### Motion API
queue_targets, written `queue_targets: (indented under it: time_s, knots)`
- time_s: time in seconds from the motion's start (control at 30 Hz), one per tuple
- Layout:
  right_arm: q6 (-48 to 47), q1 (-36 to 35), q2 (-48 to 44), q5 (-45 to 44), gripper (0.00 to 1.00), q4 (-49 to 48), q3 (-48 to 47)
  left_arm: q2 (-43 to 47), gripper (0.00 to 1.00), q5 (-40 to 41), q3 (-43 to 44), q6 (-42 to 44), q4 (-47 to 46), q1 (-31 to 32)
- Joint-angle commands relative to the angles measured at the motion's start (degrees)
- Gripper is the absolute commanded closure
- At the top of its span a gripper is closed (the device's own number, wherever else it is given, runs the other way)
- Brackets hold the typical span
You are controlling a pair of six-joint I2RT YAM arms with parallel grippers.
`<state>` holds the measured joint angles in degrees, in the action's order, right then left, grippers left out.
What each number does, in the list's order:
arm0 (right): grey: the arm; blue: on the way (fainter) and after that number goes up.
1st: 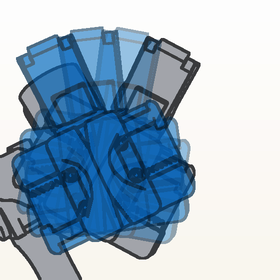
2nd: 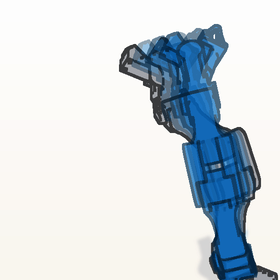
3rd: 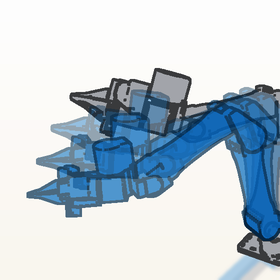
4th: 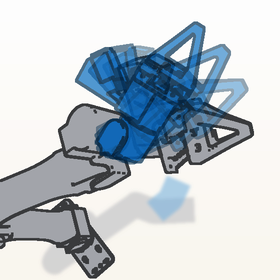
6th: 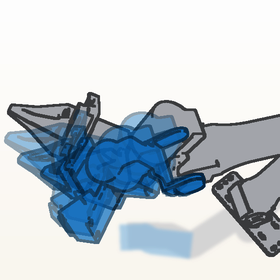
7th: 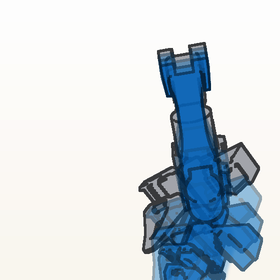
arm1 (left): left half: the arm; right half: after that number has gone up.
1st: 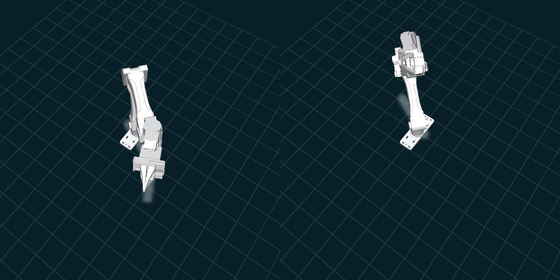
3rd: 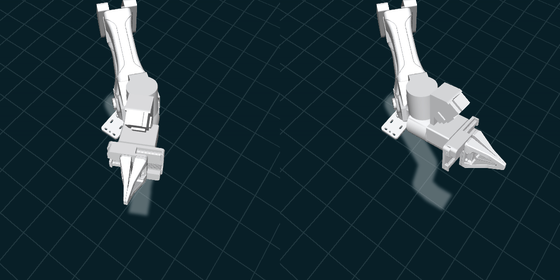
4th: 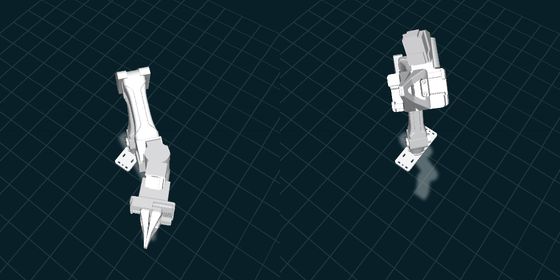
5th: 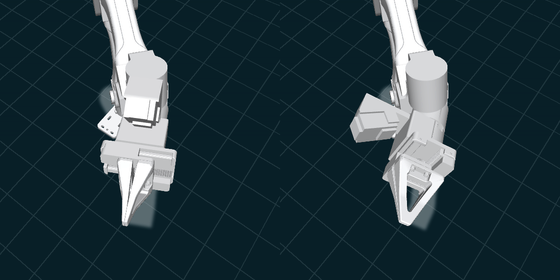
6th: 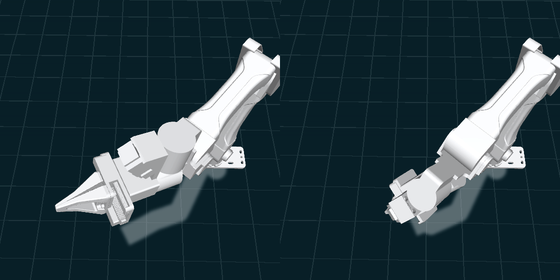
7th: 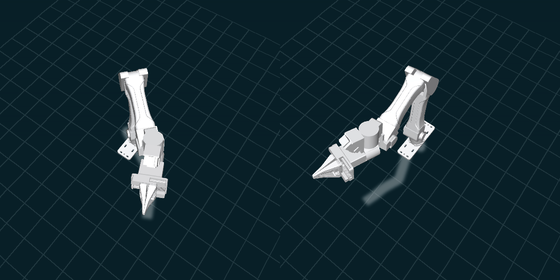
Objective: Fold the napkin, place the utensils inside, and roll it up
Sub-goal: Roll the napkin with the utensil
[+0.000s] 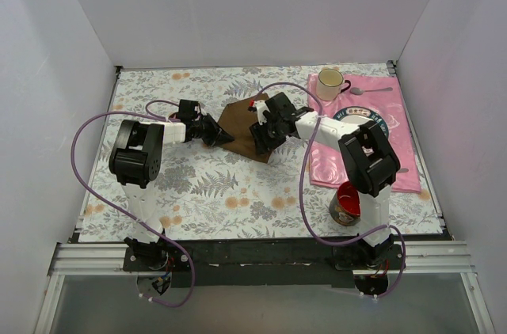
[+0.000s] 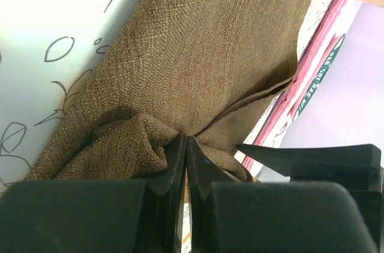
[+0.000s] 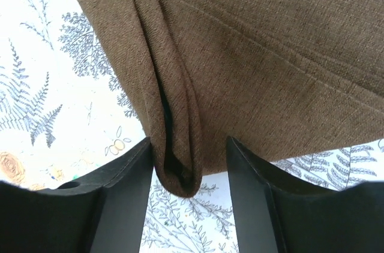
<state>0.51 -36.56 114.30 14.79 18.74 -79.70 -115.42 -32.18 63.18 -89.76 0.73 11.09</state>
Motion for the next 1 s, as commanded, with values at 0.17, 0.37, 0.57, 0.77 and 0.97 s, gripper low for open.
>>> queue_targets:
  time_s: [0.17, 0.37, 0.57, 0.77, 0.97]
  knots:
    - [0.28, -0.01, -1.54, -0.28, 0.57, 1.39, -1.86, -3.24, 1.0, 8.72, -1.65, 4.41, 7.09, -1.77]
    - [-0.34, 0.17, 2.5, -5.46, 0.76, 1.56, -1.78, -3.41, 1.0, 9.07, -1.48, 4.76, 7.53, -2.21]
    - [-2.54, -0.18, 6.46, -8.63, 0.77, 3.32, -1.07, -4.11, 1.0, 8.98, -1.65, 4.68, 7.44, -2.3]
    - [-3.5, -0.27, 4.71, -11.18, 0.44, 8.14, -6.84, -4.29, 1.0, 8.89, -1.57, 4.68, 7.44, -2.3]
    - [-8.15, -3.25, 2.86, -14.34, 0.26, 15.7, -17.84, -4.73, 1.0, 8.54, -1.3, 4.33, 7.53, -2.3]
